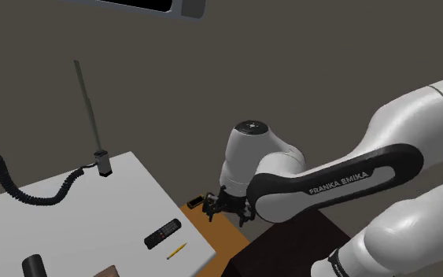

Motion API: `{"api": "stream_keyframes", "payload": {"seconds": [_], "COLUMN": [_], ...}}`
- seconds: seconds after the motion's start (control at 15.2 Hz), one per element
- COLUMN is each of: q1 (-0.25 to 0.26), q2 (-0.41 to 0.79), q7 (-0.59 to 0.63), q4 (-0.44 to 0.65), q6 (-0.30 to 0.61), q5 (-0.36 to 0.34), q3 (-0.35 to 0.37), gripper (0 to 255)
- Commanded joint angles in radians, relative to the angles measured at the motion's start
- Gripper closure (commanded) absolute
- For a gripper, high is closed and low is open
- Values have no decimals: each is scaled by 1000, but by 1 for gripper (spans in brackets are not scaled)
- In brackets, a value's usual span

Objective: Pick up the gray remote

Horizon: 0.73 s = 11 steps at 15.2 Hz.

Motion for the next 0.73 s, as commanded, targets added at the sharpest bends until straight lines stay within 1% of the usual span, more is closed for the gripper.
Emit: {"api": "stream_keyframes", "payload": {"seconds": [0.0, 0.07, 0.13, 0.2, 0.26, 0.33, 0.46, 0.66], "q1": [-63, -89, -99, -85, -53, -11, 77, 182], "q2": [130, 202, 278, 351, 415, 471, 564, 686], "q7": [167, 265, 371, 474, 565, 641, 760, 898], "q4": [37, 60, 87, 117, 149, 182, 251, 361], "q6": [78, 106, 126, 139, 146, 151, 159, 165], "q5": [-121, -212, -316, -418, -504, -571, -665, -756], "q3": [70, 91, 94, 73, 36, -10, -102, -209], "gripper": [0, 0, 0, 0, 0, 0, 0, 0]}}
